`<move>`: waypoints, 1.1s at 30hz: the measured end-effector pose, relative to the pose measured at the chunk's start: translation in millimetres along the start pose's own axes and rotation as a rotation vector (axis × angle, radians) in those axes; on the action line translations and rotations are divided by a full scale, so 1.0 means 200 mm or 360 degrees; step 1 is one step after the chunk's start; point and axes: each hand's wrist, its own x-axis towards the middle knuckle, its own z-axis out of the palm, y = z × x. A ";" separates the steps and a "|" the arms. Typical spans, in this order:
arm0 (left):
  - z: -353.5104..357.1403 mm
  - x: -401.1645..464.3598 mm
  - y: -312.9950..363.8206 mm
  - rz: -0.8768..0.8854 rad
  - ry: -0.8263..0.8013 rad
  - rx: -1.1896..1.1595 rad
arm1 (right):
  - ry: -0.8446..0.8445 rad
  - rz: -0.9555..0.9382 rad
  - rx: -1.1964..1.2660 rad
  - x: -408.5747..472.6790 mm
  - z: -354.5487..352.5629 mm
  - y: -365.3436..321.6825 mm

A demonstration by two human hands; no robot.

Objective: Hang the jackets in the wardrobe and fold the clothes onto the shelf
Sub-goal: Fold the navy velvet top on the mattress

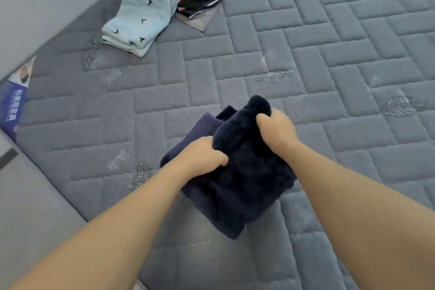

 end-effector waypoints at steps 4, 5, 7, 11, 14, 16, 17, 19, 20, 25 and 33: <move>-0.06 0.29 -0.30 -0.0385 0.0607 0.0368 | 0.0058 -0.0113 -0.0405 0.28 0.36 -0.16; -0.02 0.36 -0.35 -0.0404 0.0693 0.0309 | 0.0175 -0.0101 -0.0496 0.35 0.43 -0.14; 0.09 0.50 -0.43 -0.0297 0.0909 0.0160 | 0.0383 -0.0089 -0.0692 0.50 0.55 -0.05; 0.21 0.72 -0.55 -0.0081 0.1245 0.0077 | 0.0566 -0.0078 -0.0897 0.71 0.71 0.15; 0.21 0.78 -0.59 -0.0026 0.1223 0.0033 | 0.0636 -0.0128 -0.0872 0.77 0.75 0.17; 0.20 0.77 -0.58 -0.0030 0.1162 0.0012 | 0.0639 -0.0146 -0.0790 0.76 0.74 0.15; 0.19 0.77 -0.57 -0.0031 0.1129 0.0010 | 0.0625 -0.0155 -0.0744 0.75 0.73 0.14; 0.18 0.76 -0.57 -0.0021 0.1067 0.0031 | 0.0584 -0.0165 -0.0708 0.74 0.73 0.13; 0.17 0.77 -0.57 -0.0018 0.1051 0.0047 | 0.0572 -0.0170 -0.0729 0.74 0.73 0.13; 0.18 0.80 -0.60 -0.0078 0.1025 0.0121 | 0.0558 -0.0190 -0.0927 0.77 0.74 0.12; 0.12 0.69 -0.66 0.0032 0.0717 0.0007 | 0.0048 -0.0072 -0.0896 0.67 0.65 0.08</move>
